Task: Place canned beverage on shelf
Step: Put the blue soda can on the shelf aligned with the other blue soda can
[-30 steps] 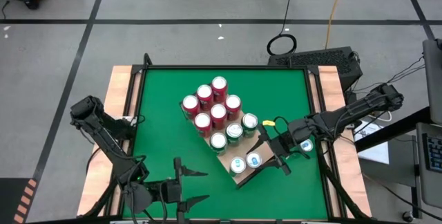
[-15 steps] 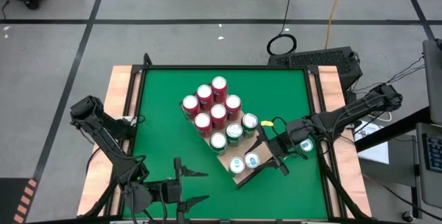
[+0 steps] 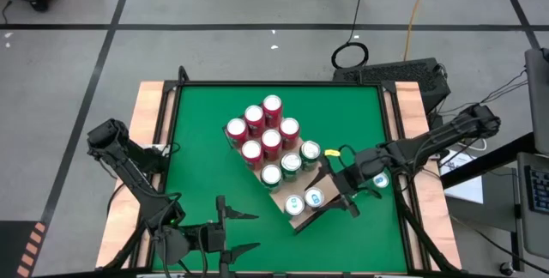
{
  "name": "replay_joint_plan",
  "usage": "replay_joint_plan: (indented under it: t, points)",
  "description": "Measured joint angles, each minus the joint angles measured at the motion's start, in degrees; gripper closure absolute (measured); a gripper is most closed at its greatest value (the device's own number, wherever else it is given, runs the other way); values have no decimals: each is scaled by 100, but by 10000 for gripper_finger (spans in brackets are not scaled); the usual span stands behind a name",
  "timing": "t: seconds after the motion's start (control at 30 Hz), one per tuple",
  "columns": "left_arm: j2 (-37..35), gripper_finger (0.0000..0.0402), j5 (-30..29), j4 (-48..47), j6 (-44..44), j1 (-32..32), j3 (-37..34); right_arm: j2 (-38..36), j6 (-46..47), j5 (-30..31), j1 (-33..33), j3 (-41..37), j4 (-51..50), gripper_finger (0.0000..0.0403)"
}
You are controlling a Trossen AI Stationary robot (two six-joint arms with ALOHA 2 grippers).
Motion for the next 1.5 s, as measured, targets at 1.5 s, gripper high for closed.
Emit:
replay_joint_plan:
  t: [1.5]
  points:
    - [0,107,87,-144,-267,11,0,-502,1007,1640,494,2,-1688,196]
